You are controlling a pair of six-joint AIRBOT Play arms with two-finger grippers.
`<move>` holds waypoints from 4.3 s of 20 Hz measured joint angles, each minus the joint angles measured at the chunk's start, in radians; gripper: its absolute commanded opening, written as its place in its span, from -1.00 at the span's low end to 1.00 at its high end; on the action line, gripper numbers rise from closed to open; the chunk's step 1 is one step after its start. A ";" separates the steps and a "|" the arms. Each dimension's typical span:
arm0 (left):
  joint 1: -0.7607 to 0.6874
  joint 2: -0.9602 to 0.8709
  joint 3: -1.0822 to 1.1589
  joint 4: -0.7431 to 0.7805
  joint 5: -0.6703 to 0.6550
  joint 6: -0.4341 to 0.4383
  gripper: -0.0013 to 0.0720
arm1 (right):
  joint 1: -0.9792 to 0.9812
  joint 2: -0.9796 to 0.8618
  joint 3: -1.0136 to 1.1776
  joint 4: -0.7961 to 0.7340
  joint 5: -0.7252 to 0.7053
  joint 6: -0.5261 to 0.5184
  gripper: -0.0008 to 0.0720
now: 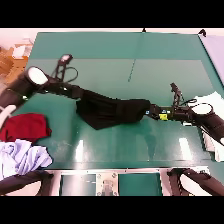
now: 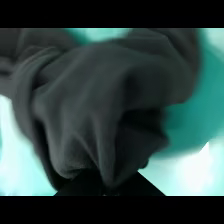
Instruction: Fold the shirts.
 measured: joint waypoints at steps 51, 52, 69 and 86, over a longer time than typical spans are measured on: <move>-0.001 0.314 0.911 0.079 -0.201 0.007 -0.91 | -0.169 0.426 0.913 0.101 0.110 0.019 -0.92; 0.000 0.325 0.936 0.076 -0.211 0.011 -0.91 | -0.173 0.442 0.926 0.098 0.123 0.019 -0.92; 0.000 -0.207 0.639 0.127 0.037 0.050 -0.90 | 0.044 0.030 0.359 0.092 -0.329 -0.142 -0.91; 0.200 -0.487 0.915 0.039 -0.426 -0.031 0.99 | -0.401 -0.285 0.220 -0.055 0.115 -0.140 -0.11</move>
